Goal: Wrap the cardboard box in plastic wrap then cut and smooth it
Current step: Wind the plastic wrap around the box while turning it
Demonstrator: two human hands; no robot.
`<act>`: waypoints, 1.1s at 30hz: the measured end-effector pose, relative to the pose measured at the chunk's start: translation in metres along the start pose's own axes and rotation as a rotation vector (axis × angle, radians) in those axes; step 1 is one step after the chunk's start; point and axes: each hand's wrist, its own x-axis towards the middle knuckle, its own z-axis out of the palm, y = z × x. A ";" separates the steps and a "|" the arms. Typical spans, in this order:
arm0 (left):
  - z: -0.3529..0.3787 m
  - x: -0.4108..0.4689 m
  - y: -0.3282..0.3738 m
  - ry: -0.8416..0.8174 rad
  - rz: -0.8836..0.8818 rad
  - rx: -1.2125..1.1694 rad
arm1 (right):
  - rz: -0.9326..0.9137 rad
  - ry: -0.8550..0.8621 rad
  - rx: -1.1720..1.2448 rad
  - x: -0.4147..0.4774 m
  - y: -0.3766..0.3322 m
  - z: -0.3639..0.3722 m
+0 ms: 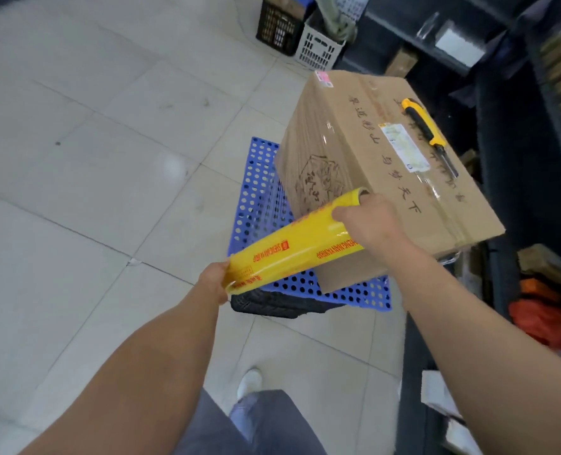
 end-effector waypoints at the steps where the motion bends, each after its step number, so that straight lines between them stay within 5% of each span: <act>1: 0.002 -0.001 -0.008 0.010 -0.002 -0.026 | -0.008 -0.016 0.010 0.000 0.005 -0.001; 12: -0.004 -0.016 -0.060 0.137 0.084 -0.281 | -0.099 -0.058 0.016 -0.039 0.028 -0.007; 20: -0.017 -0.039 -0.066 0.011 0.072 -0.196 | -0.132 -0.013 0.077 -0.067 0.032 -0.014; 33: -0.025 -0.057 -0.106 0.057 0.098 -0.271 | -0.083 -0.098 0.060 -0.089 0.069 -0.019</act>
